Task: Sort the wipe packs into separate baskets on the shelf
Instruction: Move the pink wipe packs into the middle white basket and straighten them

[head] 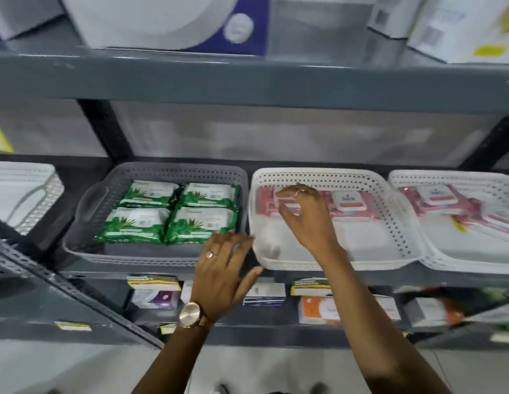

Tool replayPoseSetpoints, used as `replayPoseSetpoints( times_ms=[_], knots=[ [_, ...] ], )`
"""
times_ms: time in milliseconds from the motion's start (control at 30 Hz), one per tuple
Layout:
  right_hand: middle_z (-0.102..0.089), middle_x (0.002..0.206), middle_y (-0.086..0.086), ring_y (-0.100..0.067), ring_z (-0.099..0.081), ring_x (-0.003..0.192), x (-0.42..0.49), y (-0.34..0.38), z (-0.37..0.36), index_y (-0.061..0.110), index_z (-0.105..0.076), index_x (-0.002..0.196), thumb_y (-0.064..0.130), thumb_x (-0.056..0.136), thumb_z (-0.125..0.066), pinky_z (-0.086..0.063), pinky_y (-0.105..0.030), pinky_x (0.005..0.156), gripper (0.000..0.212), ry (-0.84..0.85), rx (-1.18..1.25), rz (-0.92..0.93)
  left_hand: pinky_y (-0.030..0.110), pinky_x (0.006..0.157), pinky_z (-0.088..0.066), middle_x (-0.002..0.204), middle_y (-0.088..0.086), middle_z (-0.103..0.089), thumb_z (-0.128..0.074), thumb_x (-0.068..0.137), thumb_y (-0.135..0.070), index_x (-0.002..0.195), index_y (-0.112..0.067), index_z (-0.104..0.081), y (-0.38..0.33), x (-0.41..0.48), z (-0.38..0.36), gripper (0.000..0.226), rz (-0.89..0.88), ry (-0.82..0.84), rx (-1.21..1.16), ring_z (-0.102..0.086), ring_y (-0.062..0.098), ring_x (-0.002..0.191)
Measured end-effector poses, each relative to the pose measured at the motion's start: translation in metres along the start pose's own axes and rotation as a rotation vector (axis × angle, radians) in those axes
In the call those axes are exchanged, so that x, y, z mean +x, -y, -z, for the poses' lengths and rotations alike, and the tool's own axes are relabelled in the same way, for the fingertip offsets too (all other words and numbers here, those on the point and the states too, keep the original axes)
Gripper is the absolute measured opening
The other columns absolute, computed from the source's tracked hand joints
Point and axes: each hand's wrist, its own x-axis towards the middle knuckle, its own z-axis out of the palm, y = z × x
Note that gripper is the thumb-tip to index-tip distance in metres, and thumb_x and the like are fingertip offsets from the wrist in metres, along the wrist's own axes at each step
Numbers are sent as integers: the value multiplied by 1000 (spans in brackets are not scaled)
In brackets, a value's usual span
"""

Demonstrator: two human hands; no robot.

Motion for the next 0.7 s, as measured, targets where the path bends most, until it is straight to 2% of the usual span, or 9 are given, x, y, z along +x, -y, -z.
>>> replayPoseSetpoints(
  times_ms=[100, 167, 233, 300, 367, 467, 567, 633, 700],
  knots=[
    [-73, 108, -7, -23, -64, 102, -9, -43, 44, 14, -72, 103, 7, 85, -62, -50, -28, 89, 22, -133, -2, -43, 45, 104, -43, 127, 11, -63, -44, 94, -46, 124, -10, -61, -52, 22, -21, 51, -72, 53, -63, -57, 31, 120],
    [-73, 109, -10, -26, -66, 100, -13, -79, 77, 12, -71, 106, -5, 79, -60, -51, -28, 88, 34, -236, -1, -121, 45, 102, -47, 130, 11, -62, -48, 92, -44, 124, -10, -62, -79, 34, -35, 49, -109, 66, -81, -57, 30, 122],
    [-73, 109, -12, -30, -67, 98, -14, -117, 104, 10, -70, 110, -12, 73, -57, -48, -26, 87, 45, -339, -70, -210, 43, 100, -46, 126, 8, -65, -49, 91, -45, 120, -13, -65, -91, 38, -45, 46, -116, 71, -23, -59, 29, 120],
    [-70, 114, -14, -31, -64, 106, -14, -162, 132, 9, -68, 114, -11, 72, -58, -48, -28, 94, 47, -364, -150, -289, 40, 95, -43, 113, 2, -71, -47, 90, -46, 110, -17, -69, -101, 43, -57, 41, -92, 57, 76, -64, 27, 111],
    [-63, 122, -19, -35, -56, 116, -11, -205, 149, 5, -62, 121, 4, 78, -66, -48, -40, 100, 43, -270, -224, -349, 37, 88, -41, 96, -1, -73, -46, 91, -46, 97, -19, -71, -104, 44, -66, 37, -50, 46, 139, -68, 25, 93],
    [-44, 140, -22, -39, -37, 132, 4, -253, 160, 3, -44, 135, 18, 73, -78, -37, -46, 109, 72, 39, -405, -433, 34, 77, -40, 82, -3, -72, -46, 92, -47, 86, -22, -71, -105, 42, -73, 35, -6, 28, 185, -67, 22, 75],
    [-32, 151, -17, -37, -22, 143, 25, -282, 166, 8, -33, 144, 15, 79, -71, -24, -47, 117, 75, 219, -620, -410, 34, 68, -41, 73, -4, -69, -46, 94, -48, 79, -23, -68, -107, 40, -75, 36, 19, -18, 206, -63, 22, 67],
    [-31, 153, -16, -36, -20, 144, 35, -294, 170, 9, -32, 145, 23, 82, -69, -19, -51, 118, 74, 281, -691, -389, 33, 64, -42, 68, -4, -67, -46, 94, -48, 75, -22, -67, -109, 41, -76, 38, 26, -70, 215, -61, 22, 63],
    [-32, 152, -15, -32, -18, 146, 41, -300, 175, 12, -32, 145, 34, 81, -70, -8, -54, 118, 78, 347, -747, -384, 32, 62, -41, 66, -4, -66, -43, 94, -49, 72, -22, -66, -109, 42, -76, 42, 33, -105, 221, -60, 21, 60]
  ],
)
